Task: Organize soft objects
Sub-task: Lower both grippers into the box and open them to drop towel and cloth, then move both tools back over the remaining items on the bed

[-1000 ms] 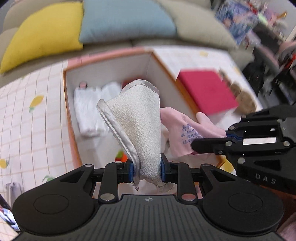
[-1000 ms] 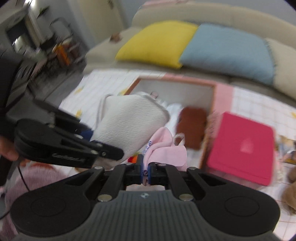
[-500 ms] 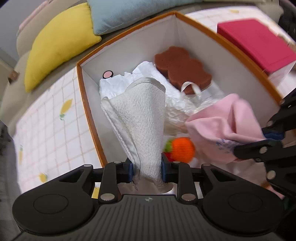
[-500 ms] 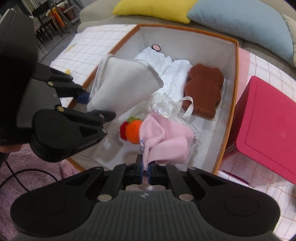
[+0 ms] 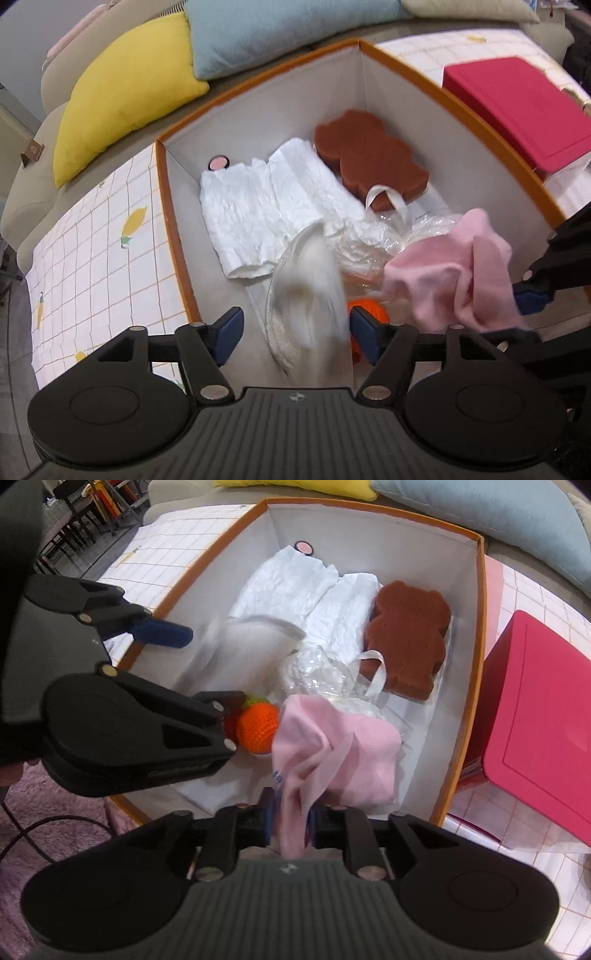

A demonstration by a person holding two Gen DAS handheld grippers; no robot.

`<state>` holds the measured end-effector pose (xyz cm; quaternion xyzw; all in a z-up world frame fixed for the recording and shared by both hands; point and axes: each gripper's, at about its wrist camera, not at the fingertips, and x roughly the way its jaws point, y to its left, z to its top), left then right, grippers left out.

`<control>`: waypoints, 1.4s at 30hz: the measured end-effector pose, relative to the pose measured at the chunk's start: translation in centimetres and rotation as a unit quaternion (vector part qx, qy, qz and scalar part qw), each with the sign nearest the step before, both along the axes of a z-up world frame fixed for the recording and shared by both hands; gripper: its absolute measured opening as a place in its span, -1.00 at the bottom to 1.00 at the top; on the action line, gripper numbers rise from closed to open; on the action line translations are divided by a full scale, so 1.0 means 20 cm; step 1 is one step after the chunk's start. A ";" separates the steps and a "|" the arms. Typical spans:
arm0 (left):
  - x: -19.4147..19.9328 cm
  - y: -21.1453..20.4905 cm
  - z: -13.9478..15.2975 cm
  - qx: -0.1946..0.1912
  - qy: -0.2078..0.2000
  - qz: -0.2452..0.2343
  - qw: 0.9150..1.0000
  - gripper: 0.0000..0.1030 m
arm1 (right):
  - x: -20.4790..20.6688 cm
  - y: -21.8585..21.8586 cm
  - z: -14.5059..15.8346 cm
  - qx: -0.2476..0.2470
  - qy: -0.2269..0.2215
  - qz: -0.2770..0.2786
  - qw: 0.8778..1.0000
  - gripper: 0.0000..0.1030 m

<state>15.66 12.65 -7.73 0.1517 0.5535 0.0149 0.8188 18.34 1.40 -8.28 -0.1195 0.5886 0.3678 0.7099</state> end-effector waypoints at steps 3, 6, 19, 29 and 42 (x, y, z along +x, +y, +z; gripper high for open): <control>-0.03 0.00 0.06 -0.010 -0.007 -0.004 1.000 0.59 | 0.00 0.00 0.04 0.007 -0.007 0.003 1.000 -0.29; -0.05 0.00 0.13 -0.016 -0.020 -0.002 1.000 0.59 | -0.01 -0.01 0.10 0.011 -0.019 0.004 1.000 -0.11; -0.22 -0.13 0.48 -0.069 -0.168 0.009 0.983 0.59 | -0.12 -0.22 0.38 0.062 -0.093 -0.035 0.993 0.28; -0.37 -0.42 0.51 -0.171 -0.209 -0.030 0.962 0.58 | -0.32 -0.61 0.47 0.081 -0.208 -0.105 0.969 0.34; -0.31 -0.82 0.36 -0.248 -0.161 -0.121 0.948 0.57 | -0.35 -1.23 0.25 -0.008 -0.221 -0.258 0.940 0.34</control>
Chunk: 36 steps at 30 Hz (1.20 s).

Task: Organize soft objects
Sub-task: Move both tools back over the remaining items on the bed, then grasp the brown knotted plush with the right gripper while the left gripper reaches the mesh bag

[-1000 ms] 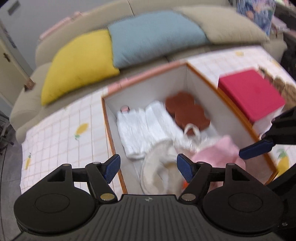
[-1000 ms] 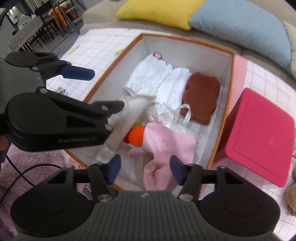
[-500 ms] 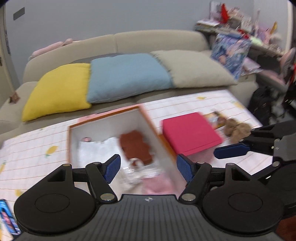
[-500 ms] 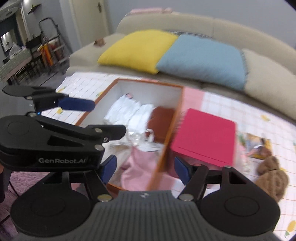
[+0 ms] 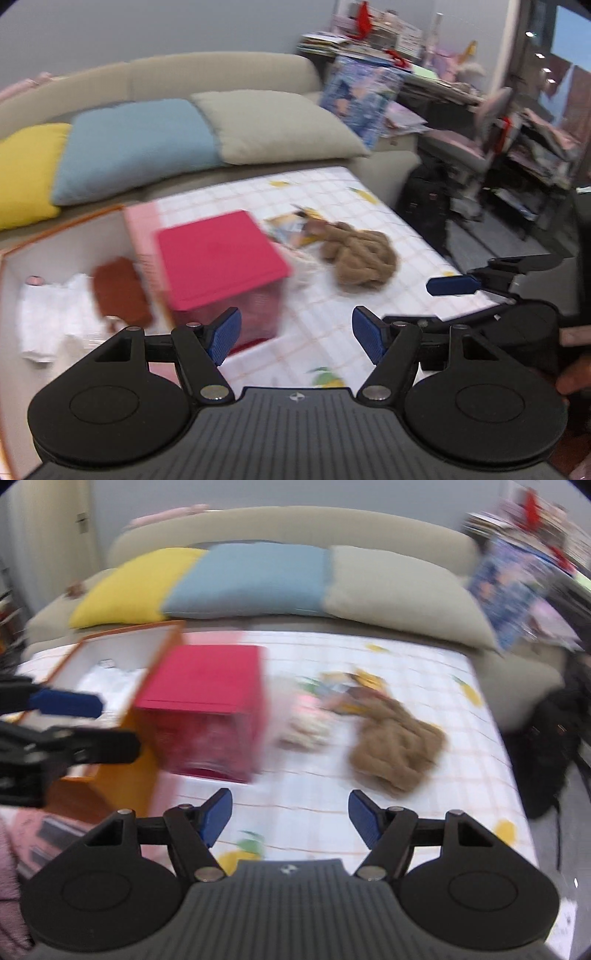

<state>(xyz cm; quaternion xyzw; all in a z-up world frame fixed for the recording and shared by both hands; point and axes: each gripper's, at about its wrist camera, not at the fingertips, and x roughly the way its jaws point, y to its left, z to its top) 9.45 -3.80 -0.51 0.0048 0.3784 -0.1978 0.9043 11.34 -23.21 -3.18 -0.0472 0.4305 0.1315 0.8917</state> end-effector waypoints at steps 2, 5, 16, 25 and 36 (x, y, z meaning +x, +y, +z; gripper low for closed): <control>0.03 -0.06 -0.02 -0.007 0.008 -0.017 1.000 0.57 | 0.02 -0.08 -0.03 -0.003 0.001 -0.025 1.000 0.34; 0.07 -0.16 -0.06 0.015 0.009 -0.040 0.999 0.51 | 0.03 -0.20 -0.07 -0.004 0.001 -0.053 0.999 0.33; 0.33 -0.42 -0.13 0.138 -0.038 -0.104 0.984 0.43 | 0.24 -0.34 -0.17 -0.010 -0.022 -0.066 0.998 0.33; 0.49 -0.54 -0.29 0.272 -0.071 -0.168 0.945 0.37 | 0.45 -0.30 -0.34 -0.020 -0.054 -0.098 0.994 0.33; 0.61 -0.65 -0.51 0.363 -0.036 -0.219 0.905 0.37 | 0.61 -0.33 -0.50 0.013 -0.041 -0.100 0.994 0.35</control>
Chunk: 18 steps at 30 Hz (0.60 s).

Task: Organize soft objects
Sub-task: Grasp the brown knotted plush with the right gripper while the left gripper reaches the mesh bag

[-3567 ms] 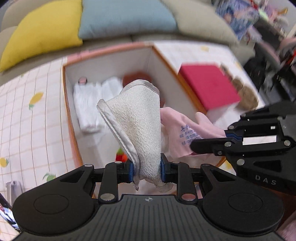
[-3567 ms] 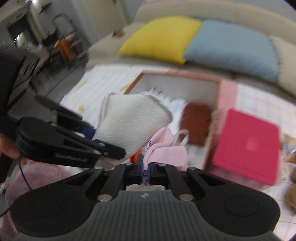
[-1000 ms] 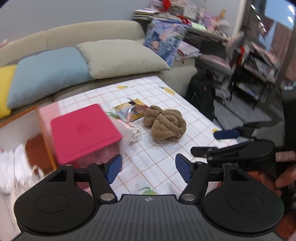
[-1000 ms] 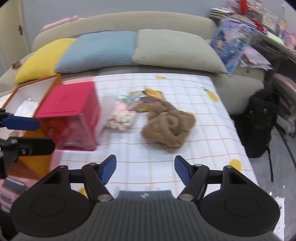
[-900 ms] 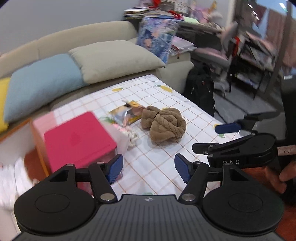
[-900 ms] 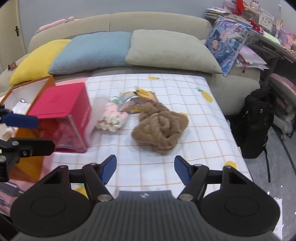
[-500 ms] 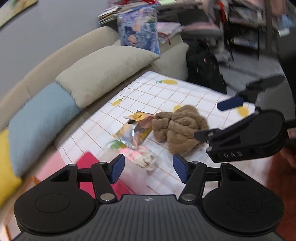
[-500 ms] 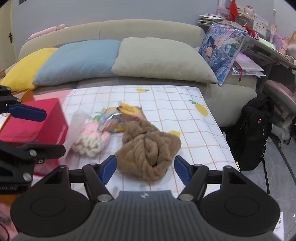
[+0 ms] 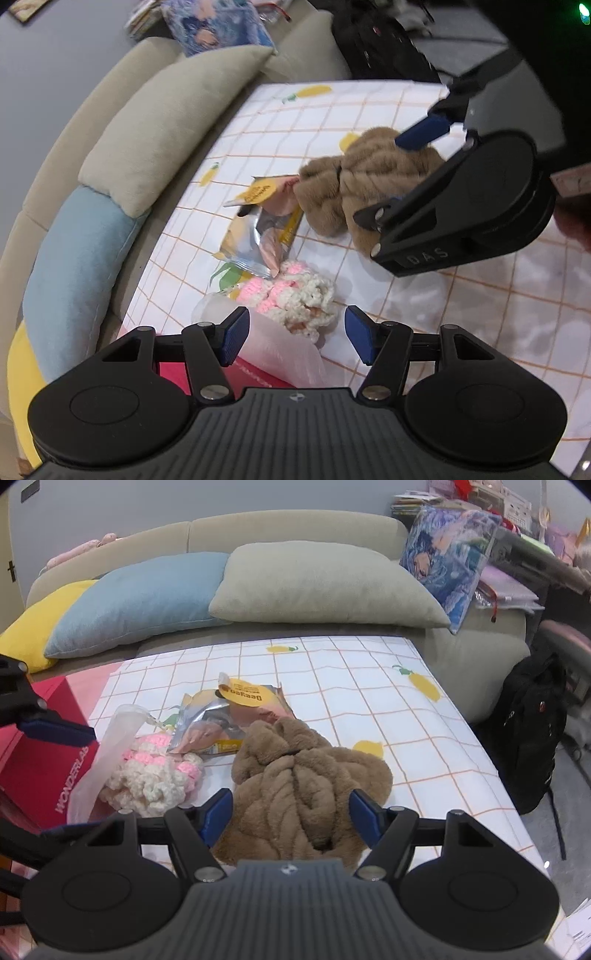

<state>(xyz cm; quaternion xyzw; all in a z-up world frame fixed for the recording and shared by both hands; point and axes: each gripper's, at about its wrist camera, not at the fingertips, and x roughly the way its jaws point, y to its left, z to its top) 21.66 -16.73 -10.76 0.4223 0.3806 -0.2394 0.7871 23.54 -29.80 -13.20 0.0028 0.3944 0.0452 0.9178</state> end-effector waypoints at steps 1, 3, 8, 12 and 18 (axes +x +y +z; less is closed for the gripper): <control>0.01 -0.01 -0.02 0.013 -0.001 0.000 1.000 0.37 | 0.00 -0.01 -0.01 0.000 -0.001 -0.002 1.000 0.35; 0.03 -0.05 -0.07 0.046 -0.002 -0.005 0.999 0.37 | 0.01 -0.03 -0.03 0.006 0.004 -0.010 1.000 0.34; 0.08 -0.10 -0.18 0.112 -0.005 -0.009 0.994 0.36 | 0.01 -0.03 -0.05 -0.004 0.006 -0.017 1.000 0.37; 0.09 -0.14 -0.22 0.135 0.006 -0.011 0.991 0.35 | 0.01 -0.01 -0.05 -0.016 0.001 -0.013 1.000 0.38; 0.11 -0.18 -0.26 0.162 0.018 -0.003 0.987 0.23 | 0.00 -0.02 -0.06 -0.017 0.008 -0.015 1.000 0.00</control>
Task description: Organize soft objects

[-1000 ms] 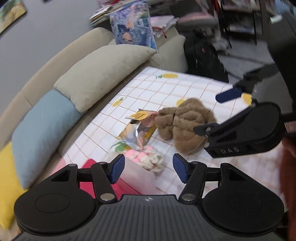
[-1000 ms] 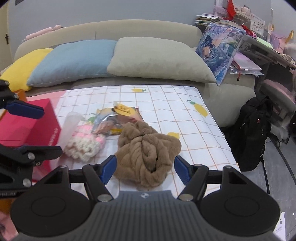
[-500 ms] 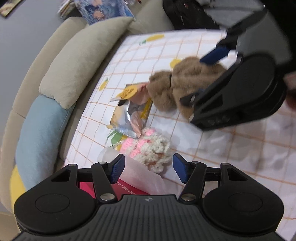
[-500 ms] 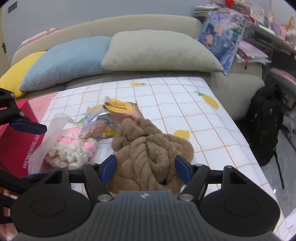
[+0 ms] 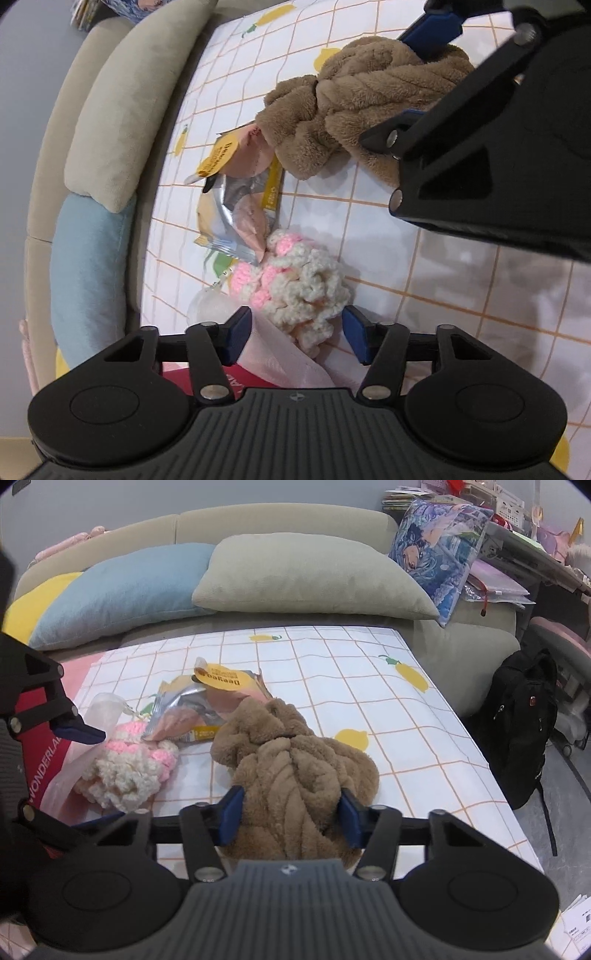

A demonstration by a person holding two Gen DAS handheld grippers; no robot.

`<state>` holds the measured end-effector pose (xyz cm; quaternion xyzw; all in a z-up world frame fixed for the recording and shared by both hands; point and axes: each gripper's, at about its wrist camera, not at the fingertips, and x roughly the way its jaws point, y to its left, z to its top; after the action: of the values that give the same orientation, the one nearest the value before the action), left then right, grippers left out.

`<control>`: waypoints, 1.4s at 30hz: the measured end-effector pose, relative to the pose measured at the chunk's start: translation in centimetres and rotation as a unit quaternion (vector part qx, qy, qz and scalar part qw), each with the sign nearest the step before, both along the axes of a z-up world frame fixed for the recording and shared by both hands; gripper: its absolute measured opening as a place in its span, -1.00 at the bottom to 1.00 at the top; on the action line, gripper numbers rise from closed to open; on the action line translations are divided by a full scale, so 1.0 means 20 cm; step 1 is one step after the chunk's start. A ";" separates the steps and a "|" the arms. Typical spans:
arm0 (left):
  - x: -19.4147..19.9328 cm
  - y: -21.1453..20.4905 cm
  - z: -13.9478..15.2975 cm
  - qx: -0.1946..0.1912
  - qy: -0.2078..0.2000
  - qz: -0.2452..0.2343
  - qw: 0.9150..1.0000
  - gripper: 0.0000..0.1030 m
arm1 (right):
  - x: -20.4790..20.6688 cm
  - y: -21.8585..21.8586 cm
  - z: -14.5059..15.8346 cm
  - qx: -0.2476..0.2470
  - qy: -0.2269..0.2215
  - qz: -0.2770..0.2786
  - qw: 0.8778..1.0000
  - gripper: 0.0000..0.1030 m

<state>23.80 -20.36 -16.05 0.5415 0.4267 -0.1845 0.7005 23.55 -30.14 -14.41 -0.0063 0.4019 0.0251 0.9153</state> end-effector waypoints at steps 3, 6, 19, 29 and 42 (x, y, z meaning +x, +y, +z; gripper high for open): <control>0.02 -0.01 0.00 -0.007 0.008 0.014 1.000 -0.08 | -0.01 -0.01 0.01 0.008 0.000 -0.002 1.000 -0.13; 0.02 0.01 0.00 -0.013 0.001 0.012 1.000 -0.38 | -0.02 0.00 0.01 0.005 -0.002 0.002 1.000 -0.21; -0.15 0.11 0.22 -0.150 -0.045 0.032 0.987 -1.00 | -0.11 -0.15 0.18 0.101 0.058 -0.075 0.990 -0.26; -0.35 0.23 0.30 -0.233 -0.057 0.047 0.970 -1.00 | -0.32 -0.10 0.24 0.038 0.105 -0.086 0.990 -0.26; -0.46 0.28 0.27 -0.277 -0.049 0.074 0.957 -0.84 | -0.38 -0.12 0.22 0.031 0.130 -0.068 0.989 0.33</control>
<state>14.57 -14.67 -10.58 0.3017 0.3623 -0.2165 0.8549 15.92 -32.51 -10.03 0.0527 0.5157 -0.0242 0.8548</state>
